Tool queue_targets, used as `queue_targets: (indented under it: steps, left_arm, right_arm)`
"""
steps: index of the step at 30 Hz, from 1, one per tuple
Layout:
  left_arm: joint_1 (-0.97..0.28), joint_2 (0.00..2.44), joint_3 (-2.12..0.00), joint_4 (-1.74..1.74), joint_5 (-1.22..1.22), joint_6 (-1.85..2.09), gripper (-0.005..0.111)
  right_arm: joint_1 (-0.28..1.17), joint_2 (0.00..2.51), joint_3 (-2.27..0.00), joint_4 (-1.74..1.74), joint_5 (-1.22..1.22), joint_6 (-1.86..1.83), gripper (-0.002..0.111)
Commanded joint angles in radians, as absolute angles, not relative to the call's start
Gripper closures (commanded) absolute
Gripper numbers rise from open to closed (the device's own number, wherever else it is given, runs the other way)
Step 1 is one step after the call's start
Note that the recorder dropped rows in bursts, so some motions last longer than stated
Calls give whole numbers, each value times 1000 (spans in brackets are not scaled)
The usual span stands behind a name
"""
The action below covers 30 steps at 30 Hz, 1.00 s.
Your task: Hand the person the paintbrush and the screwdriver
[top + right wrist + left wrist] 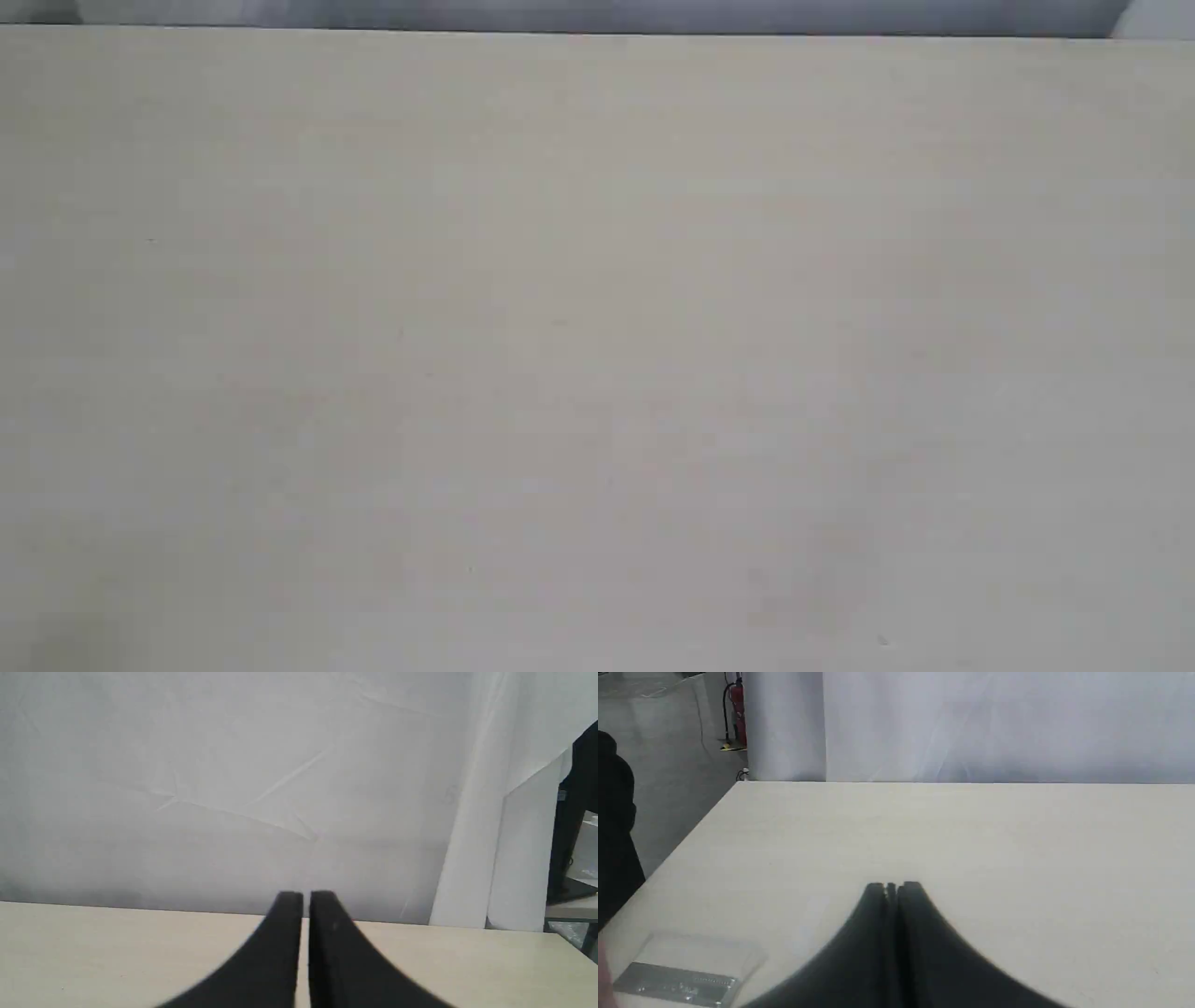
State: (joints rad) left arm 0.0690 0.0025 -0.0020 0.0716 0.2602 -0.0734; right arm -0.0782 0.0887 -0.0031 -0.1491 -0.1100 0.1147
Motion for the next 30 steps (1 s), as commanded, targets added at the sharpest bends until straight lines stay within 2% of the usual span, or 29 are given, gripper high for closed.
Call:
queue_targets:
  steps: [1, 9, 30]
  left_arm:
    - [63, 0, 0, 67, 250, -75, 107]
    - [63, 0, 0, 71, 249, -75, 107]
    - [63, 0, 0, 71, 249, -75, 107]
  right_arm:
    - [-82, 85, 0, -113, -99, 78, 104]
    - [-82, 85, 0, -7, -81, -19, 104]
    - [-82, 85, 0, -38, -85, -11, 104]
